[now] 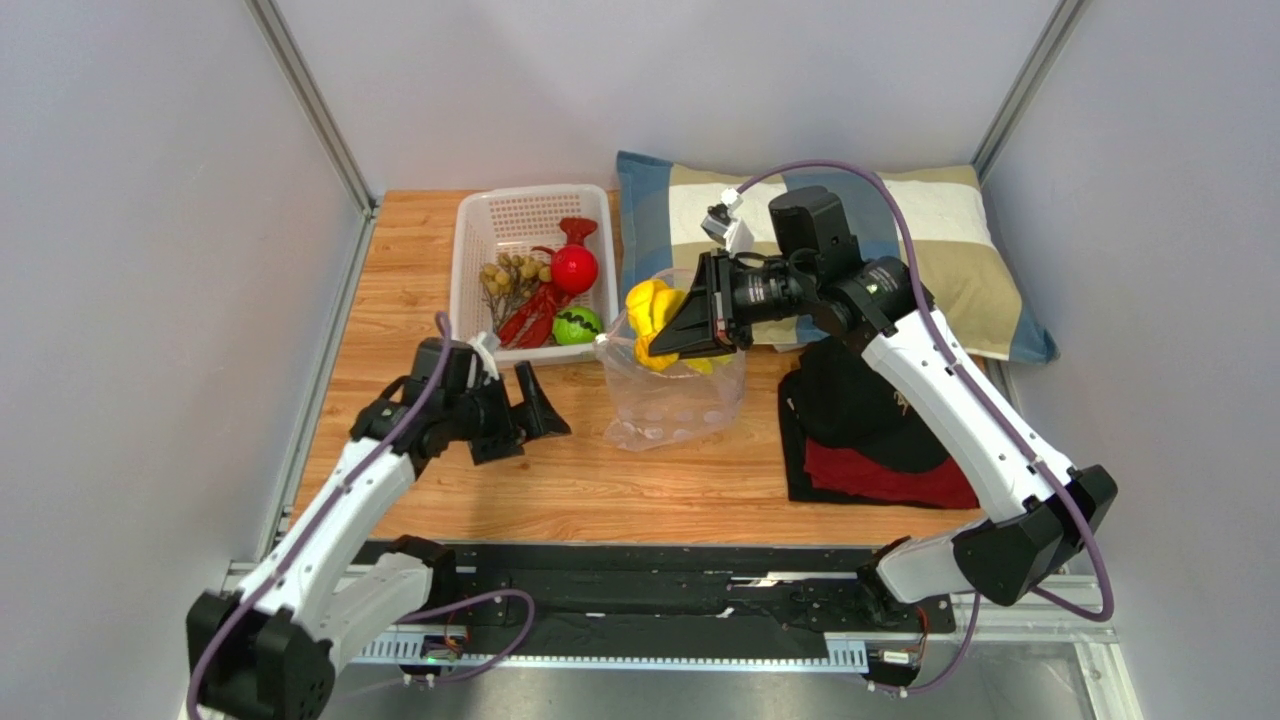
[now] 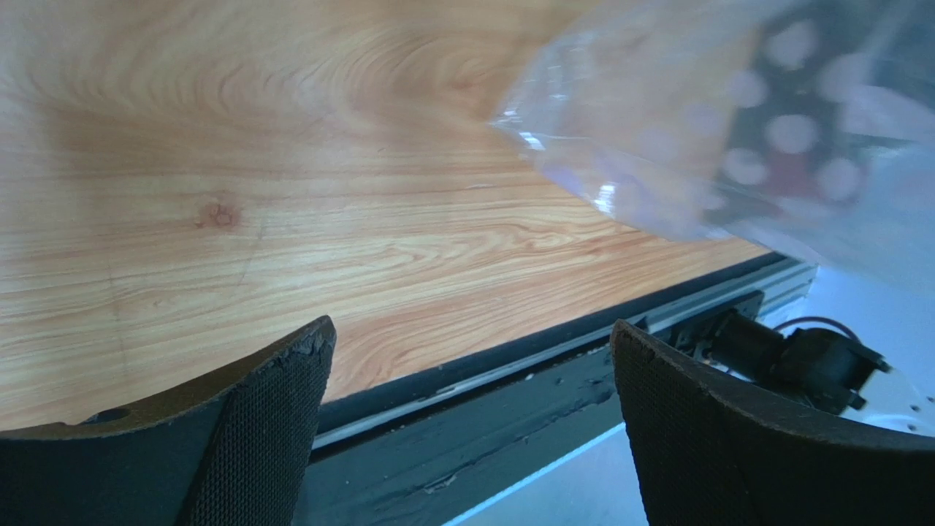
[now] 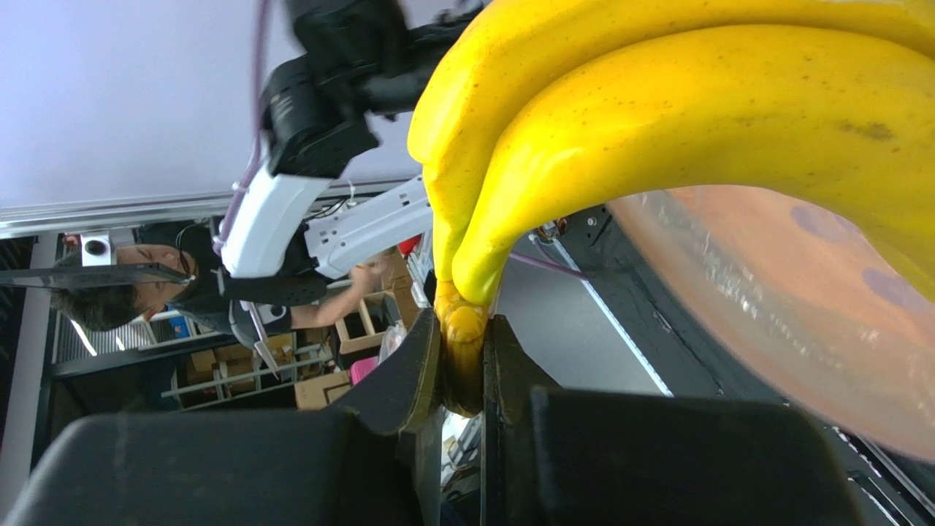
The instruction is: Open the zip-top bag and remove the fake food
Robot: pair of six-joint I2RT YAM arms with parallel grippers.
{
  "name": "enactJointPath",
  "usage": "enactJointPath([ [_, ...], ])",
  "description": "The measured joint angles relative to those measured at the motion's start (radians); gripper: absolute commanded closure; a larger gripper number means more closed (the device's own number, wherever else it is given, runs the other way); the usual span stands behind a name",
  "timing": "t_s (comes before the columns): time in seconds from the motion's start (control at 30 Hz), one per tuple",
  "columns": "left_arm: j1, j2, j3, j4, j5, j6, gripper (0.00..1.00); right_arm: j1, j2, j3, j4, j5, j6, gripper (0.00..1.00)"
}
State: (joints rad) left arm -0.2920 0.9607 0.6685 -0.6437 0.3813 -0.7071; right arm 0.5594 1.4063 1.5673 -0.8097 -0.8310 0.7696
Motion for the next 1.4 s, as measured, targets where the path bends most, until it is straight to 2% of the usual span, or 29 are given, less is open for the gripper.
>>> enactJointPath([
  [0.1, 0.000, -0.125, 0.094, -0.080, -0.006, 0.023, 0.01, 0.000, 0.000, -0.013, 0.021, -0.029, 0.013, 1.00],
  [0.17, 0.001, -0.185, 0.122, -0.068, 0.040, 0.023, 0.01, 0.000, 0.002, -0.023, 0.047, -0.055, 0.025, 1.00],
  [0.27, 0.001, -0.266, 0.125, 0.029, 0.137, -0.031, 0.01, 0.000, 0.002, -0.055, 0.098, -0.098, 0.050, 1.00],
  [0.4, 0.001, -0.310, 0.152, 0.165, 0.194, -0.077, 0.01, 0.000, 0.006, -0.105, 0.166, -0.142, 0.100, 1.00],
  [0.57, -0.013, -0.164, 0.314, 0.243, 0.241, -0.017, 0.01, 0.000, 0.016, -0.116, 0.238, -0.179, 0.155, 1.00],
  [0.63, -0.029, -0.098, 0.349, 0.267, 0.245, 0.028, 0.04, 0.000, 0.016, -0.116, 0.270, -0.193, 0.178, 1.00],
  [0.77, -0.040, -0.001, 0.345, 0.284, 0.269, 0.106, 0.05, 0.000, 0.016, -0.116, 0.322, -0.213, 0.220, 1.00],
  [0.87, -0.040, 0.030, 0.333, 0.290, 0.292, 0.151, 0.10, 0.000, 0.016, -0.116, 0.349, -0.225, 0.245, 1.00],
  [1.07, -0.040, 0.076, 0.324, 0.377, 0.320, 0.198, 0.39, 0.000, 0.016, -0.116, 0.383, -0.235, 0.283, 1.00],
  [1.1, -0.040, 0.087, 0.318, 0.401, 0.327, 0.201, 0.52, 0.000, 0.016, -0.116, 0.387, -0.236, 0.288, 1.00],
  [1.17, -0.040, 0.106, 0.308, 0.431, 0.337, 0.199, 0.60, 0.000, 0.016, -0.116, 0.393, -0.238, 0.294, 1.00],
  [1.2, -0.040, 0.117, 0.305, 0.444, 0.346, 0.205, 0.72, 0.000, 0.016, -0.116, 0.394, -0.238, 0.298, 1.00],
  [1.37, -0.040, 0.137, 0.305, 0.444, 0.362, 0.226, 0.98, 0.000, 0.016, -0.110, 0.402, -0.238, 0.307, 1.00],
  [1.4, -0.040, 0.134, 0.305, 0.438, 0.356, 0.227, 1.00, 0.000, 0.018, -0.101, 0.398, -0.237, 0.306, 1.00],
])
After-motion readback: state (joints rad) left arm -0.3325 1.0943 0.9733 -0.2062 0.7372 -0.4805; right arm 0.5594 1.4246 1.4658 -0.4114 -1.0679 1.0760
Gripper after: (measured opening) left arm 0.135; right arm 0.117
